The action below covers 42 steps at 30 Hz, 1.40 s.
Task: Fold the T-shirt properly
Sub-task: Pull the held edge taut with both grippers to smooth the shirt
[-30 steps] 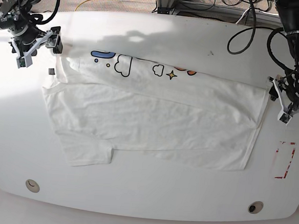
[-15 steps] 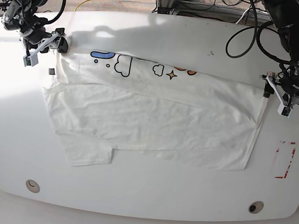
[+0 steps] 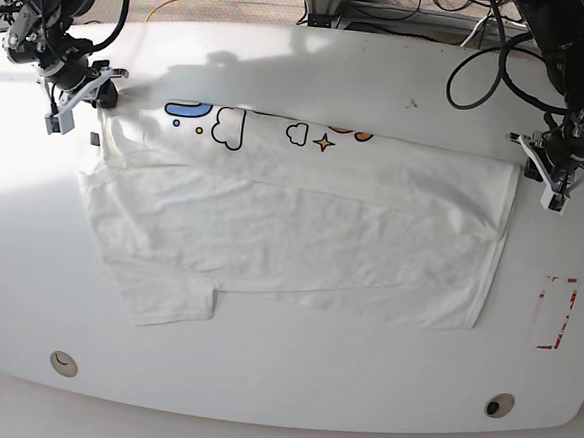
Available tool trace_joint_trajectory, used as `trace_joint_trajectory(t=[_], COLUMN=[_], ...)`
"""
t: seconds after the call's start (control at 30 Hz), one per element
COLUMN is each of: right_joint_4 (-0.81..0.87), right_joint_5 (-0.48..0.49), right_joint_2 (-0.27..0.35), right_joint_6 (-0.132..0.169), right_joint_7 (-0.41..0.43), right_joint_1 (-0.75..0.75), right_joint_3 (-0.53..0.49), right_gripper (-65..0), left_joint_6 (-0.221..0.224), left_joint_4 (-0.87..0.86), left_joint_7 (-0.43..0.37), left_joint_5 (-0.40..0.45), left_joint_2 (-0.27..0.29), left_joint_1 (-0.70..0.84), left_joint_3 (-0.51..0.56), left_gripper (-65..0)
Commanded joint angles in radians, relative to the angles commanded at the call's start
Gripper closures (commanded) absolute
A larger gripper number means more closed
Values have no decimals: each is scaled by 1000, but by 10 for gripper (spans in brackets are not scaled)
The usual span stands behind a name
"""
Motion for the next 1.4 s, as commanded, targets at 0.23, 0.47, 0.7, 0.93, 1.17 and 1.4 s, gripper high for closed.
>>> trace_joint_trajectory(t=[0.23, 0.47, 0.7, 0.93, 1.17, 1.4], right_joint_4=[18, 44, 46, 44, 44, 46], right_joint_5=[5, 2, 0, 0, 3, 2], right_joint_2=[32, 29, 28, 26, 26, 26], right_joint_6=[0, 0, 0, 0, 0, 0], right_joint_7=[2, 3, 3, 3, 3, 5], right_joint_1=[-87, -127, -123, -112, -107, -94], right_joint_3=[0, 0, 0, 0, 2, 2], right_gripper=[-63, -63, -63, -63, -63, -63], left_joint_6=[0, 0, 0, 0, 0, 0], left_joint_4=[127, 135, 170, 157, -6, -95], left_joint_7=[2, 20, 115, 115, 115, 110], left_joint_5=[-3, -98, -238, -267, -259, -259], left_joint_2=[6, 17, -2, -18, -25, -25], left_joint_1=[143, 157, 149, 81, -25, -80], left_joint_3=[-43, -140, -129, -31, 43, 98], left_gripper=[-42, -71, -361, -367, -367, -365])
